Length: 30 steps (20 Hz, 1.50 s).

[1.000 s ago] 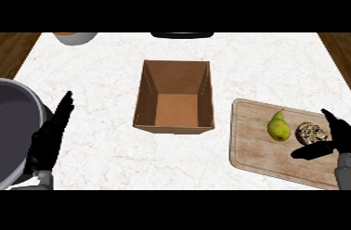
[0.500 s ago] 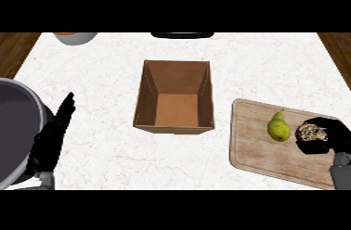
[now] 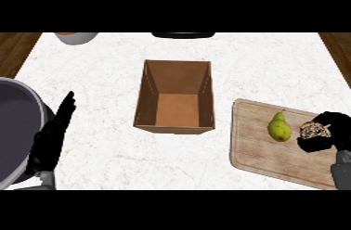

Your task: Pick the cupcake from the cutting board and place it in the cardboard box

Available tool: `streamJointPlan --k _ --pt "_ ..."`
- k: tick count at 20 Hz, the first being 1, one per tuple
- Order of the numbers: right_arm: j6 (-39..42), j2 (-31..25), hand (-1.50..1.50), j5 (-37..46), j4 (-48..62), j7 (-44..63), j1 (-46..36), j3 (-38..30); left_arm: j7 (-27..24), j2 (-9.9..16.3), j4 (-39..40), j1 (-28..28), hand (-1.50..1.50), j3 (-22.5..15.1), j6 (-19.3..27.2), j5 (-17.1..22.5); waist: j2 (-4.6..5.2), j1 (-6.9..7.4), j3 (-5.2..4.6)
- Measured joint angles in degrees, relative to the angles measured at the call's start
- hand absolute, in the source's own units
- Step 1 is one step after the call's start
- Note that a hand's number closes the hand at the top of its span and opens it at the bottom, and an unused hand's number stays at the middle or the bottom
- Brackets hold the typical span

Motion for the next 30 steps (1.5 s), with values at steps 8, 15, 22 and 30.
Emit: streamJointPlan --k 8,15,22,30 --pt "7.5 -6.1 1.5 2.2 -1.7 -27.5 -11.6 15.0 -0.5 -0.8 0.3 -2.9 0.0 -2.9 -2.0 0.0 1.49 6.82 0.21" --pt "8.2 -12.0 1.5 -1.3 7.0 -54.4 -22.6 16.2 -0.9 -0.6 1.2 -3.8 0.0 -2.4 -1.8 -0.2 1.65 5.81 0.28" --pt "17.0 -10.2 1.5 -14.4 15.9 -74.2 -32.2 11.0 -1.2 -0.6 2.6 -3.8 0.0 -1.4 -0.9 -0.6 1.19 3.85 0.2" --pt "22.9 -6.9 1.5 -22.4 21.7 -77.1 -41.6 10.3 -1.2 -0.2 2.7 -2.3 0.0 0.0 -1.0 0.1 0.42 1.77 0.06"
